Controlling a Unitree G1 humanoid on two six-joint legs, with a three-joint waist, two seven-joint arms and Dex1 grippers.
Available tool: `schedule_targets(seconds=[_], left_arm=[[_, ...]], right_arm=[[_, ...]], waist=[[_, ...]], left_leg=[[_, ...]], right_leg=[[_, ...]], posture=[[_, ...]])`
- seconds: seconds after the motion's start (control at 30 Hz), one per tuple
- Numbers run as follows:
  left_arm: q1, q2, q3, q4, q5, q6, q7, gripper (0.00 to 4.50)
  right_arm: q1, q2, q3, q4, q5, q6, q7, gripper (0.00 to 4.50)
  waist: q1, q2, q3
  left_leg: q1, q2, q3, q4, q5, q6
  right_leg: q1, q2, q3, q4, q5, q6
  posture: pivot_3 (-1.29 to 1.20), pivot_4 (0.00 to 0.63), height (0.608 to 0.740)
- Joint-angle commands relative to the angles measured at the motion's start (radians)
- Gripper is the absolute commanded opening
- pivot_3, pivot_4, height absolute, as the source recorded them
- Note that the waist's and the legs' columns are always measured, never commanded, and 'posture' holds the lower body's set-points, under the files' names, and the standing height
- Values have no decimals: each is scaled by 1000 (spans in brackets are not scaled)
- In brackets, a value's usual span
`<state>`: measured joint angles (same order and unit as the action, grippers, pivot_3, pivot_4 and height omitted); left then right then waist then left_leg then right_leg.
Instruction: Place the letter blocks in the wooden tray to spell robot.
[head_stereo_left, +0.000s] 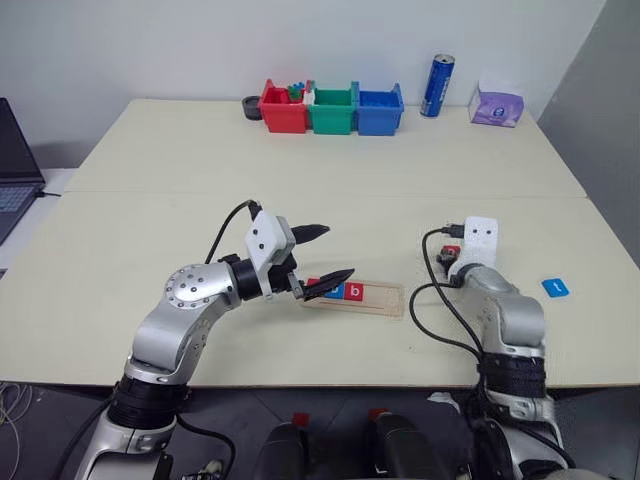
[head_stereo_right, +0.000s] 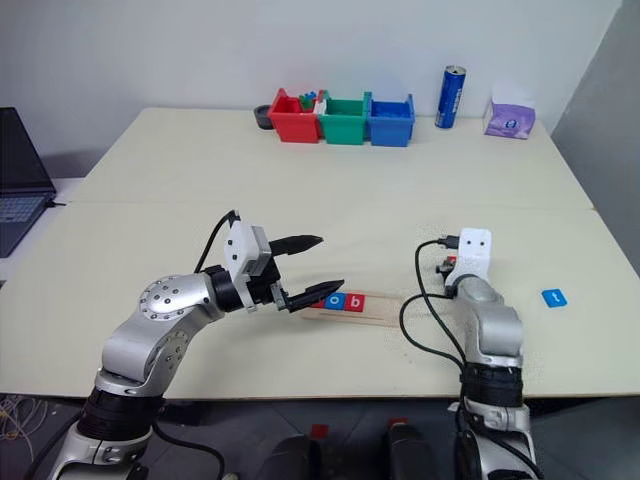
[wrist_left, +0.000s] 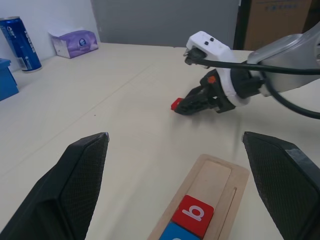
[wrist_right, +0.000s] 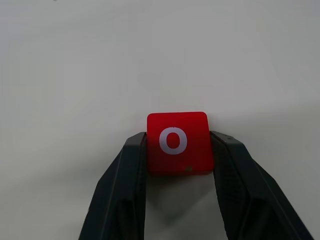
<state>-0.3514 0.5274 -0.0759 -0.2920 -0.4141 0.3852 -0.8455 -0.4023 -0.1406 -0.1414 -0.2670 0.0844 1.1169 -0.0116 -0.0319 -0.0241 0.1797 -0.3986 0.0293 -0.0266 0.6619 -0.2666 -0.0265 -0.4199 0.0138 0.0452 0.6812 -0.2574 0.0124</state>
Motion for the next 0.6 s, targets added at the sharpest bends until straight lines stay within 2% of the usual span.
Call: schedule_targets(seconds=[0.03, 0.1, 0.17, 0.4, 0.6], left_arm=[[28, 32, 7, -72, -28, 2, -40, 4500], [61, 58, 4, -115, -69, 37, -77, 4500], [90, 87, 2, -155, -104, 67, -110, 4500], [103, 122, -3, -181, -146, 110, -154, 4500], [106, 145, -25, -185, -151, 114, -203, 4500]], right_arm=[[92, -59, 34, -271, 88, 263, 90, 1456], [144, -68, 29, -412, 134, 420, 127, 1456], [192, -53, 23, -490, 172, 489, 148, 1456], [203, -25, 31, -493, 195, 497, 125, 1456], [184, -29, 31, -489, 210, 497, 130, 3508]], waist=[[0, 0, 0], [0, 0, 0], [-1, 0, 0], [-2, 0, 0], [-2, 0, 0]], left_leg=[[0, 0, 0, 0, 0, 0], [-1, 0, -1, -1, 0, 0], [0, 0, -2, -1, 0, 0], [3, 0, -1, 0, 0, 0], [3, 0, 0, 0, 0, 0]], right_leg=[[0, 0, 0, 0, 0, 0], [0, 0, 0, 0, -1, 1], [0, 0, 0, 0, -3, 3], [2, 1, -1, 0, -4, 4], [2, 1, -1, 0, -4, 4]], posture=[[0, 150, 740], [0, 150, 740], [0, 150, 740], [0, 150, 740], [0, 150, 740]])
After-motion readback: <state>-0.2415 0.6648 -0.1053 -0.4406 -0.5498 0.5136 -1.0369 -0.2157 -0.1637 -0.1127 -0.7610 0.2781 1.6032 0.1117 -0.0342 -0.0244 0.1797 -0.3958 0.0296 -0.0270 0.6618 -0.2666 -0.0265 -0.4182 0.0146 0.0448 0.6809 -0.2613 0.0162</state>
